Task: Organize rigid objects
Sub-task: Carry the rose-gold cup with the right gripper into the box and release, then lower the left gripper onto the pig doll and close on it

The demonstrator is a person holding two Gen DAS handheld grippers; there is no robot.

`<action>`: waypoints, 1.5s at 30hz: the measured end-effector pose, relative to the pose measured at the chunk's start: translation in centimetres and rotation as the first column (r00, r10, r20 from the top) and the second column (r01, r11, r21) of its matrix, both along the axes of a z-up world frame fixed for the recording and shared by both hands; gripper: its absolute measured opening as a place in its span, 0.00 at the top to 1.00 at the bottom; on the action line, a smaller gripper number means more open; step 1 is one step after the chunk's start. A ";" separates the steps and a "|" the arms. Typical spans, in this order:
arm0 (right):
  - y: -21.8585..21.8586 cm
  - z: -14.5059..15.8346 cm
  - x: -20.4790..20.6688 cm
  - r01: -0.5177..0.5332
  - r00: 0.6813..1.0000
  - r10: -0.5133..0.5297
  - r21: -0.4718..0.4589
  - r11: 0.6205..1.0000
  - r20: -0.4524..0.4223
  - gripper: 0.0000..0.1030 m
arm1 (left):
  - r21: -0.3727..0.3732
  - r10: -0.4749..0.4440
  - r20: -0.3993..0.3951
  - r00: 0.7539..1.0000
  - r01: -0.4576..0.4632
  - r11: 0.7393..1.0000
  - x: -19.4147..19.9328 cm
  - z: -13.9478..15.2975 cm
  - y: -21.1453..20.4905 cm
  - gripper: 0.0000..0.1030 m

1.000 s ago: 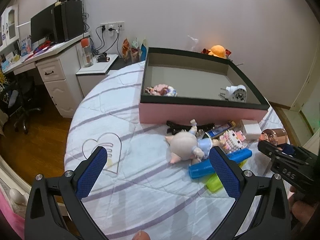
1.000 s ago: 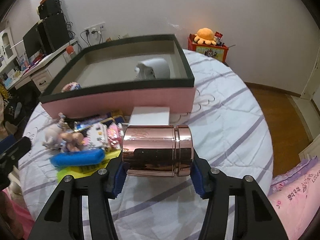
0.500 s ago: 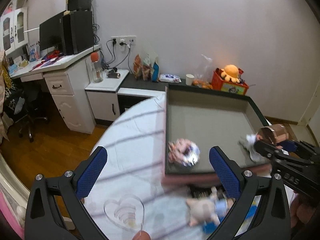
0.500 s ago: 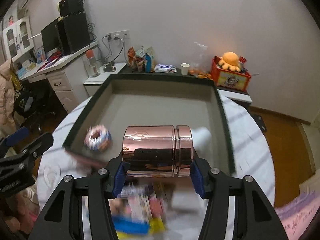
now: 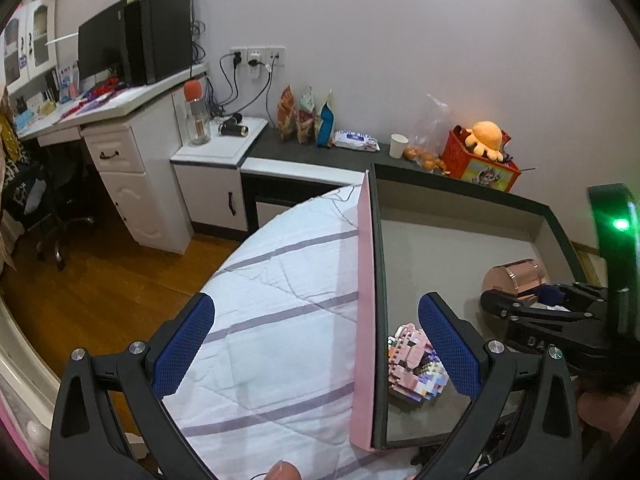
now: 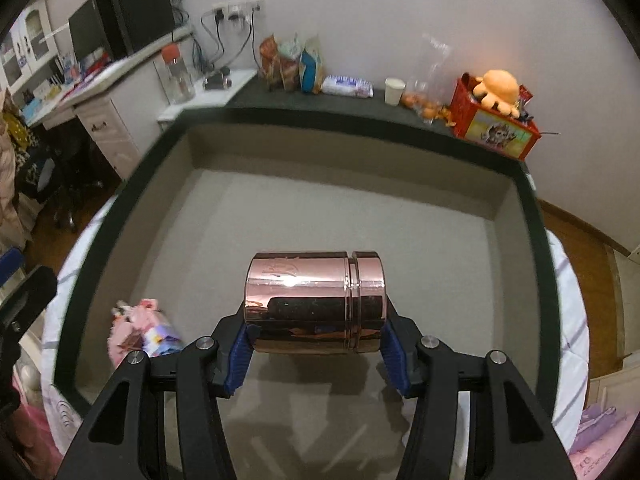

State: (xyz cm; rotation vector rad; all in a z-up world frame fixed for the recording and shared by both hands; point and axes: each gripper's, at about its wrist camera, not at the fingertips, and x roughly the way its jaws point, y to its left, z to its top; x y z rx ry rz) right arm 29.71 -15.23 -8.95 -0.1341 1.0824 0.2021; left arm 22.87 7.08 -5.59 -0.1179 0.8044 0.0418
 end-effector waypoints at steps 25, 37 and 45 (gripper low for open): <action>-6.9 6.8 -16.1 0.092 0.964 -0.146 0.237 0.967 0.223 0.00 | 0.034 -0.014 0.078 0.997 0.011 0.999 -12.1 2.9 -2.5 0.00; -11.8 2.4 -21.9 0.205 0.956 -0.261 0.332 0.921 0.135 0.00 | 0.032 -0.075 0.016 0.997 0.075 0.997 -15.4 0.8 -4.9 0.00; -11.6 1.7 -22.5 0.195 0.959 -0.250 0.336 0.921 0.129 0.00 | 0.038 -0.118 -0.007 0.993 0.118 0.992 -15.9 -0.2 -6.6 0.00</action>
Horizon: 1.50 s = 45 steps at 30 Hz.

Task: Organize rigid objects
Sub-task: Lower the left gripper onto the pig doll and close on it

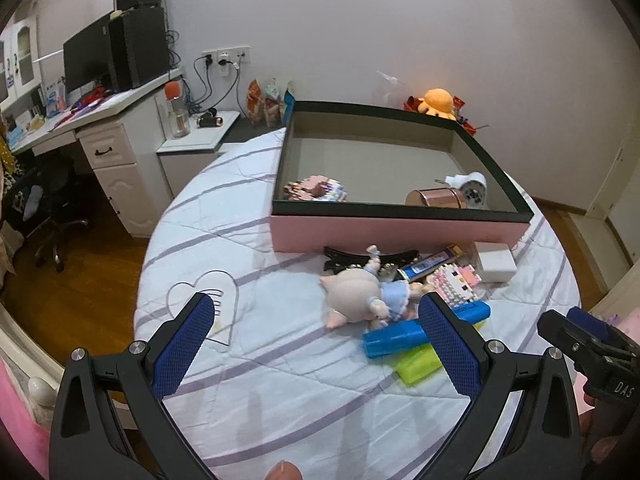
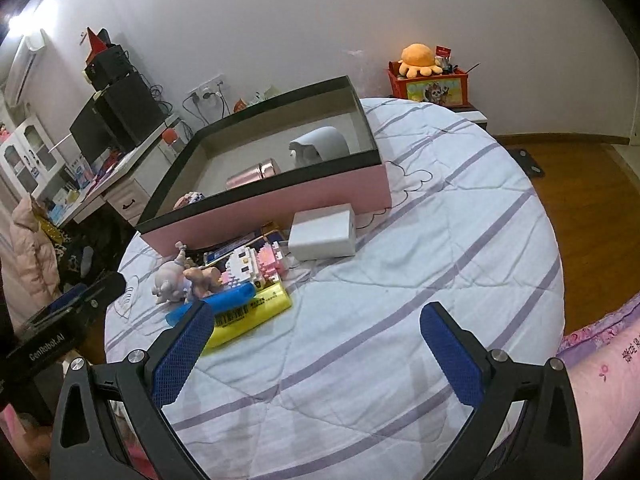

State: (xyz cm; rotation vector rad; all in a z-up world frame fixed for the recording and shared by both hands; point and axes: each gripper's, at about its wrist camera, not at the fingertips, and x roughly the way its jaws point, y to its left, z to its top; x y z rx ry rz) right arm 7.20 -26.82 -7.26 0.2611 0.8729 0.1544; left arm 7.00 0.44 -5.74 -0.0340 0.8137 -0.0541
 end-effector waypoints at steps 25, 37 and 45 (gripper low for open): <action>-1.6 -2.6 1.6 0.025 0.998 -0.025 0.000 1.000 -0.050 0.00 | -0.002 -0.044 -0.157 0.987 0.044 0.999 6.5 -6.5 -4.2 0.02; -1.0 -2.6 2.0 0.022 0.998 -0.023 -0.009 1.000 -0.059 0.00 | -0.060 -0.104 -0.152 0.983 0.096 0.994 5.7 -5.4 -4.0 0.19; -0.8 -1.8 1.8 0.024 0.999 -0.025 -0.015 1.000 -0.043 0.00 | -0.061 -0.094 -0.104 0.990 0.088 0.994 4.4 -3.8 -2.8 0.21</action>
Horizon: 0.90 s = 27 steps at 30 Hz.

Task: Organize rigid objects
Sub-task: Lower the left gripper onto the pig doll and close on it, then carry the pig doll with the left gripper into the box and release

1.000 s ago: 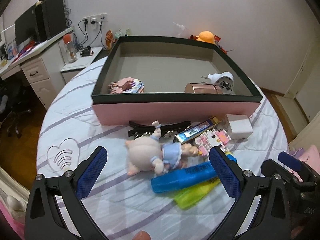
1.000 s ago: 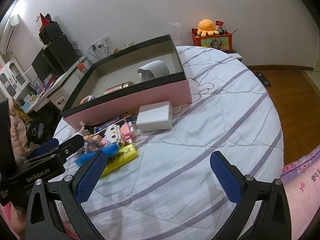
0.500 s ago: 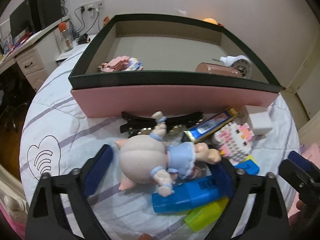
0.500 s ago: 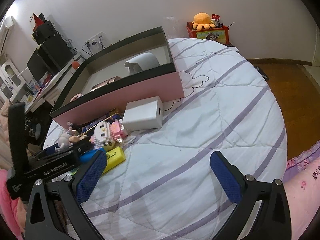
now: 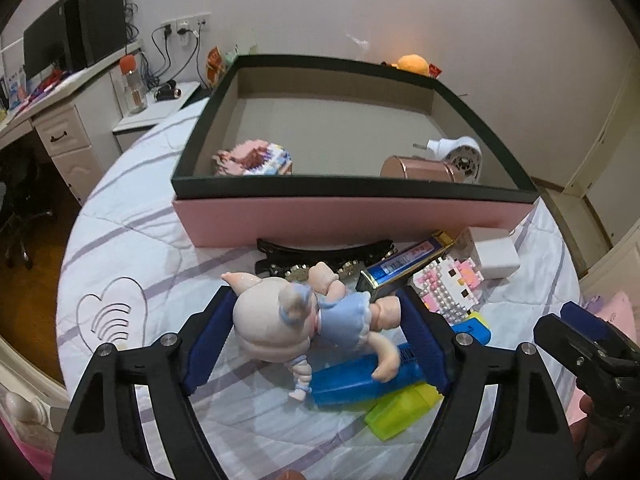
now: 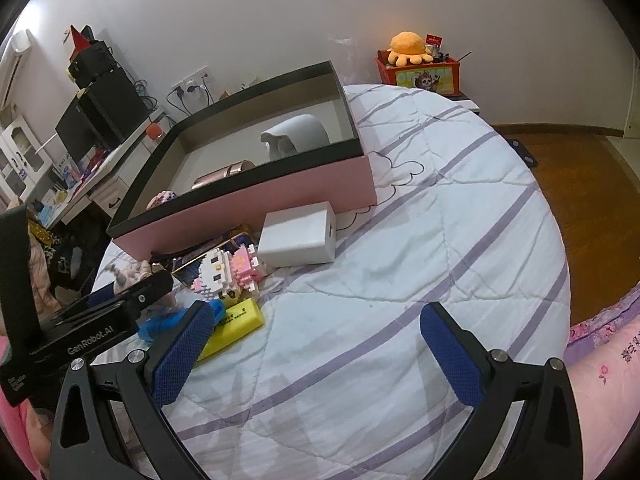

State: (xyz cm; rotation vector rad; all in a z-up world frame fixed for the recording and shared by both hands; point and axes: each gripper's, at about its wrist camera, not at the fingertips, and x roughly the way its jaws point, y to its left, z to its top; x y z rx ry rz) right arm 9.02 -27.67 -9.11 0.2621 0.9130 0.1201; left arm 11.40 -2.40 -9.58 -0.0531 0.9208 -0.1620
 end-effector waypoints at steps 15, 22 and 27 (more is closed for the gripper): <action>0.8 0.4 -0.1 -0.013 1.000 0.013 -0.009 1.000 0.004 0.00 | 0.080 -0.005 -0.043 0.999 0.008 0.997 0.9 -2.1 -0.5 0.18; 0.5 0.2 -0.1 -0.005 1.000 0.005 -0.006 1.000 -0.001 0.00 | 0.042 -0.013 -0.037 0.999 0.014 0.999 1.1 -1.8 0.3 0.22; 0.5 0.6 -0.2 -0.006 1.000 0.006 -0.007 1.000 0.005 0.00 | 0.042 -0.009 -0.012 1.000 0.010 0.999 0.3 -0.9 0.5 0.22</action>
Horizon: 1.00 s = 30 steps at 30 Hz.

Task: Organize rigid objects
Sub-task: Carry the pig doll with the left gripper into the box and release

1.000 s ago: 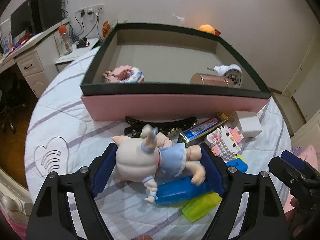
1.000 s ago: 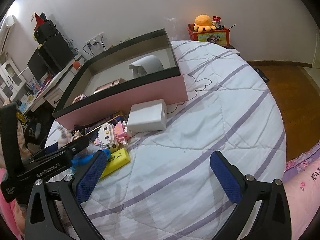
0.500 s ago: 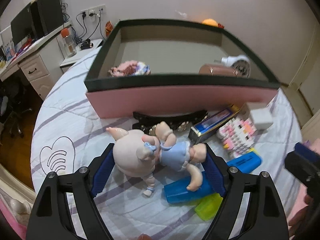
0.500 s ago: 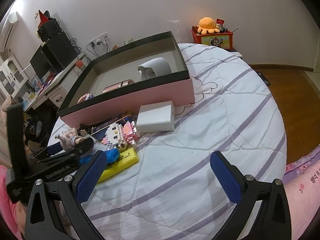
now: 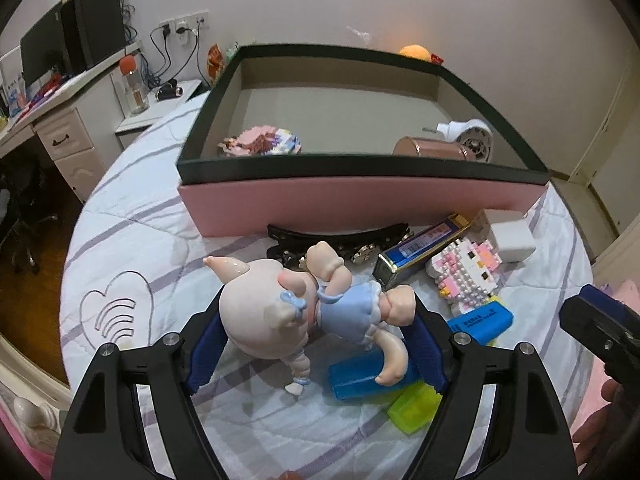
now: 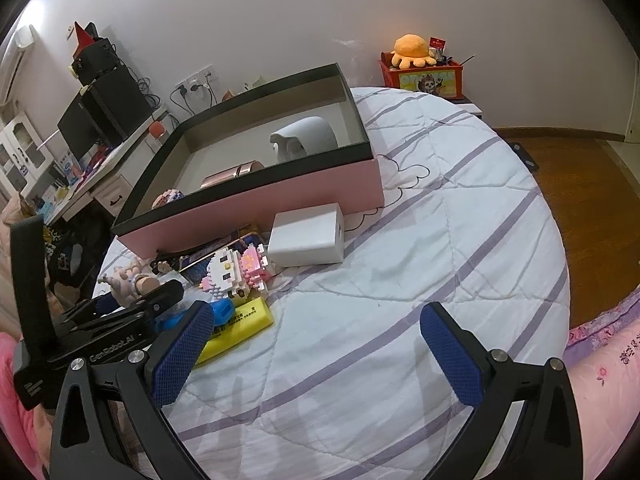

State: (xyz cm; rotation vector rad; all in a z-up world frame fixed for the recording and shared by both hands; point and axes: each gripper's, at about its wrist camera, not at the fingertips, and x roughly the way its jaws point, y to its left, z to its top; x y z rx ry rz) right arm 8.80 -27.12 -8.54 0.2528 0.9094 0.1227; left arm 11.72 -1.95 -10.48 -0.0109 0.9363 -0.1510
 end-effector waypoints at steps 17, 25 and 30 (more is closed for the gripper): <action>0.1 1.4 0.9 -0.001 1.000 0.001 0.010 1.000 0.023 0.00 | -0.003 -0.010 0.119 0.993 0.010 1.000 -0.4 5.9 0.3 0.22; 0.2 3.0 3.4 -0.003 0.999 0.003 -0.006 1.000 0.041 0.00 | 0.003 -0.014 0.127 0.992 0.014 1.000 3.7 7.4 -0.8 0.22; -0.1 4.0 6.2 0.011 0.999 -0.009 -0.031 0.999 0.045 0.00 | 0.008 -0.013 0.119 0.993 0.013 1.000 7.7 7.7 -1.5 0.22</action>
